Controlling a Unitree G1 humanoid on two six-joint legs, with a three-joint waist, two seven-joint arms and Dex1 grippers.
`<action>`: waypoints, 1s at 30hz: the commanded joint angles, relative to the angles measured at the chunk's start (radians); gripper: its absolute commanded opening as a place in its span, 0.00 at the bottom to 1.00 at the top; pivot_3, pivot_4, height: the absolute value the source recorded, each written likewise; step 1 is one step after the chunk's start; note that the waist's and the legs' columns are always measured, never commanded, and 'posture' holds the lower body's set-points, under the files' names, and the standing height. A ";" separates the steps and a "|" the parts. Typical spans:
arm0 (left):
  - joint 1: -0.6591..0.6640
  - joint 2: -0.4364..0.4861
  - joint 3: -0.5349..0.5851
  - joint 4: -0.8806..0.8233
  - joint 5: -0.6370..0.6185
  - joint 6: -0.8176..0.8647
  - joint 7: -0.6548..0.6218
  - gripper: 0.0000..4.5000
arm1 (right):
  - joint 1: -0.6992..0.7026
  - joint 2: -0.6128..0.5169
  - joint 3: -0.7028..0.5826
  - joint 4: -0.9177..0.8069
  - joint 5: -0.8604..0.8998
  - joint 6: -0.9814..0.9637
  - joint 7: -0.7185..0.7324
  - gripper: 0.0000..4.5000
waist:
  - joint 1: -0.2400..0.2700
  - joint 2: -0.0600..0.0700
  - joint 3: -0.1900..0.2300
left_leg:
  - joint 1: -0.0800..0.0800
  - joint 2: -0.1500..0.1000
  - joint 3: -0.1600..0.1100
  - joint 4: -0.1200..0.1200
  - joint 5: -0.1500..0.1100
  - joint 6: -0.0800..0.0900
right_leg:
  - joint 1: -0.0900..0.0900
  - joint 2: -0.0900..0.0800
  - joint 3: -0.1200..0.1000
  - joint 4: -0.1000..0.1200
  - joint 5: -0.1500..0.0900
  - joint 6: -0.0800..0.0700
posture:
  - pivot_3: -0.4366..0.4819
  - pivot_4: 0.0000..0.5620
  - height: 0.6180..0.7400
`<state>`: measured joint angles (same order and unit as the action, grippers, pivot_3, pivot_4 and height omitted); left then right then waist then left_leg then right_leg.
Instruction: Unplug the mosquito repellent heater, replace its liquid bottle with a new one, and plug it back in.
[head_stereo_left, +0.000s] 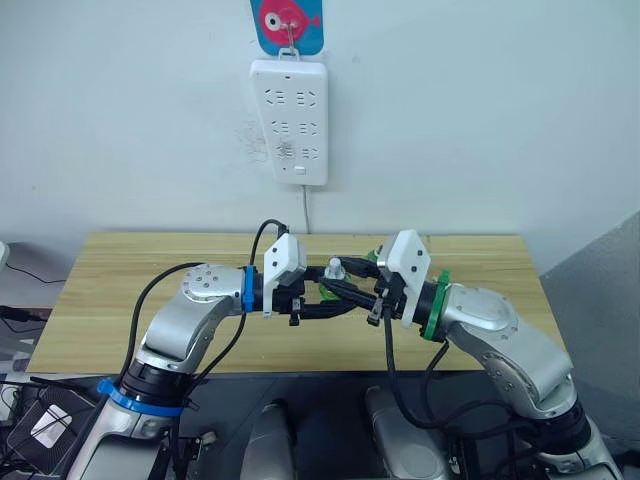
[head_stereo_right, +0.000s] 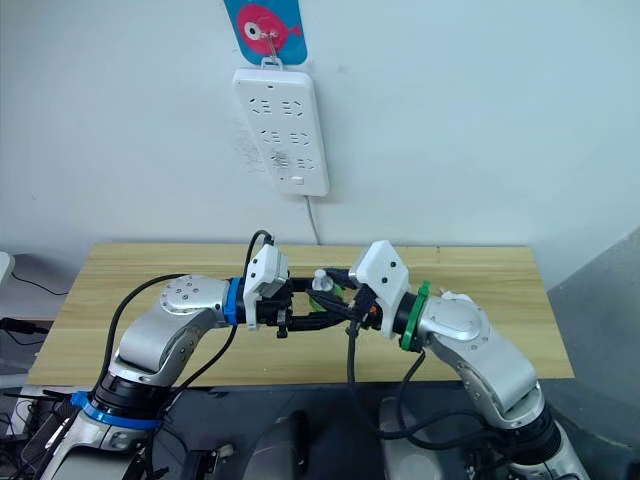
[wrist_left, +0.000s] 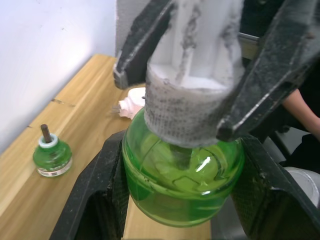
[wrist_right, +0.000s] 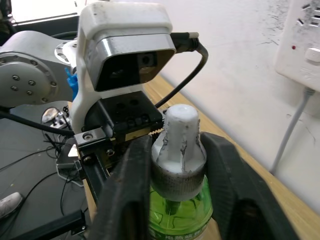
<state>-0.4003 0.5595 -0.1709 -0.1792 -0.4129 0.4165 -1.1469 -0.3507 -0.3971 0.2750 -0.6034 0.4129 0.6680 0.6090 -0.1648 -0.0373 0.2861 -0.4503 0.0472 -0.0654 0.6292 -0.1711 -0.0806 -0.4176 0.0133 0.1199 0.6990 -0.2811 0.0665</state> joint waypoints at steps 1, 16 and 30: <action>-0.004 0.009 0.009 -0.070 -0.045 0.002 -0.026 0.52 | -0.038 -0.034 -0.008 0.068 0.042 -0.053 0.133 0.23 | 0.000 0.000 0.000 | 0.000 0.000 0.000 0.000 0.000 0.000 | 0.000 0.000 0.000 0.000 0.000 0.000 | 0.26 0.41 0.97; -0.036 0.042 -0.052 -0.052 0.025 -0.129 -0.096 0.52 | -0.193 -0.167 -0.058 0.312 0.079 -0.242 0.498 0.54 | 0.017 0.000 0.000 | 0.010 0.000 0.000 -0.002 0.000 0.001 | 0.010 0.000 0.000 -0.002 -0.001 0.002 | 0.27 0.42 0.97; -0.066 -0.013 -0.065 0.018 0.062 -0.175 -0.065 0.52 | -0.049 -0.087 -0.078 0.042 0.030 -0.090 0.135 1.00 | 0.004 0.000 0.000 | 0.011 0.000 0.004 -0.001 0.000 0.001 | 0.010 0.001 0.003 -0.002 -0.003 0.005 | 0.23 0.40 0.97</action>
<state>-0.4624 0.5498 -0.2319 -0.1469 -0.3500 0.2566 -1.2105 -0.3931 -0.5014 0.1852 -0.5429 0.4762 0.5840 0.7963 -0.1613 -0.0368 0.2859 -0.4389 0.0473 -0.0616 0.6282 -0.1714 -0.0797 -0.4080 0.0139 0.1234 0.6974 -0.2842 0.0712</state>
